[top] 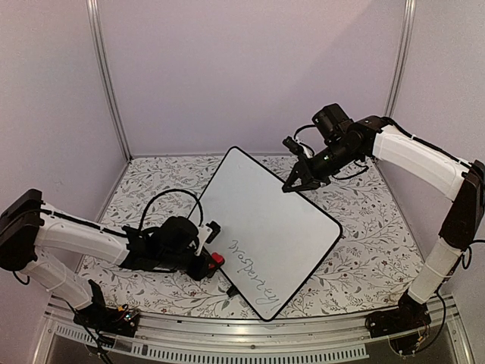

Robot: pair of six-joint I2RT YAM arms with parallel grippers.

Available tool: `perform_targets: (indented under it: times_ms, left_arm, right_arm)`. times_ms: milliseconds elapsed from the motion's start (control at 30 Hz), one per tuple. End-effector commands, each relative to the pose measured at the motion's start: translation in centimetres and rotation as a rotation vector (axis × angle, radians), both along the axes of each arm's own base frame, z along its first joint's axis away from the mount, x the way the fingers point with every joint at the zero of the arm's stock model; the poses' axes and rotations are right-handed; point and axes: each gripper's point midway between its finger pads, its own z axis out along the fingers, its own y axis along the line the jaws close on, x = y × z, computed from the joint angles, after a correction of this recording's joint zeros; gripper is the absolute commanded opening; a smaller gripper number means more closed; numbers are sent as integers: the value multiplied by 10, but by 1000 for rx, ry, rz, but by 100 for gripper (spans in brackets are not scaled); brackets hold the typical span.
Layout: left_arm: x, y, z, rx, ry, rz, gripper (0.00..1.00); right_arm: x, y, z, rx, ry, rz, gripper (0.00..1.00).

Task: Erase the whiteboard
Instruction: Erase the center of the whiteboard.

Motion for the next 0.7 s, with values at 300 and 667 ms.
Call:
perform_targets:
  times_ms: [300, 667]
  left_arm:
    - [-2, 12, 0, 73, -31, 26, 0]
    - [21, -26, 33, 28, -140, -42, 0]
  right_arm:
    - [-18, 11, -11, -13, 2, 105, 0]
    - [-20, 10, -9, -8, -3, 105, 0]
